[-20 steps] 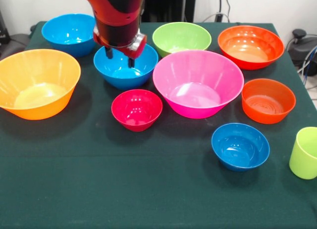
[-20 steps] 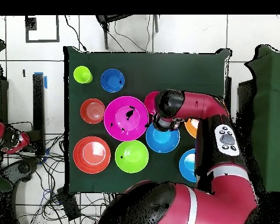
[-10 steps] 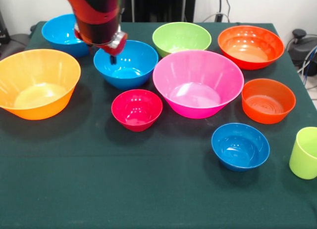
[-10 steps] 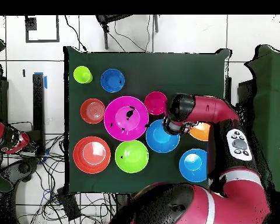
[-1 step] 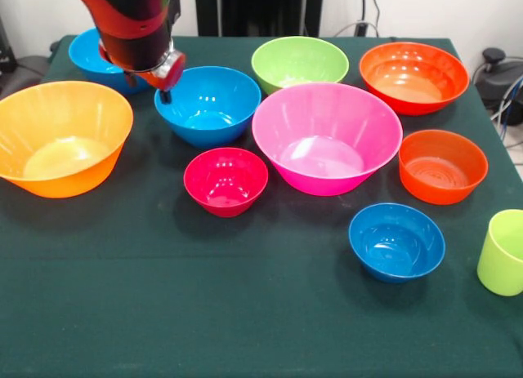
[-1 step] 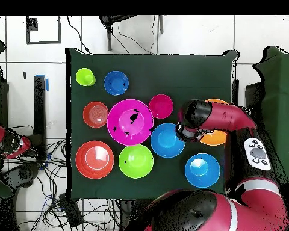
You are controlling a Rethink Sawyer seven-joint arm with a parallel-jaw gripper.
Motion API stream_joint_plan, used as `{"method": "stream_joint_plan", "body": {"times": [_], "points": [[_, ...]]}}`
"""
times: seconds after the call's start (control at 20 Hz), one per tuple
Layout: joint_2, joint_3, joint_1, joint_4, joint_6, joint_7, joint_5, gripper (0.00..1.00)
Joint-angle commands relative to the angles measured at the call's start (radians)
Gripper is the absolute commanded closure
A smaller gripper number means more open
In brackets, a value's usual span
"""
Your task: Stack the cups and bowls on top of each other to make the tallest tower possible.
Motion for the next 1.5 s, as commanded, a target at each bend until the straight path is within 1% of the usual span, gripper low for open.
{"method": "stream_joint_plan", "body": {"times": [0.05,0.4,0.55,0.75,1.0,1.4,1.45,1.5], "points": [[0.091,0.145,-0.024,0.038,-0.068,-0.23,-0.028,0.0],[0.118,0.191,-0.061,0.046,-0.1,-0.22,-0.014,0.0],[0.138,0.194,-0.061,0.031,-0.108,-0.211,-0.032,0.0],[0.155,0.179,-0.039,0.0,-0.084,-0.196,-0.067,0.0],[0.147,0.184,-0.035,0.013,-0.088,-0.185,-0.067,0.0],[0.146,0.196,-0.035,0.01,-0.071,-0.216,-0.073,0.0],[0.146,0.198,-0.035,0.01,-0.069,-0.219,-0.075,1.0],[0.145,0.2,-0.036,0.01,-0.069,-0.221,-0.075,1.0]]}}
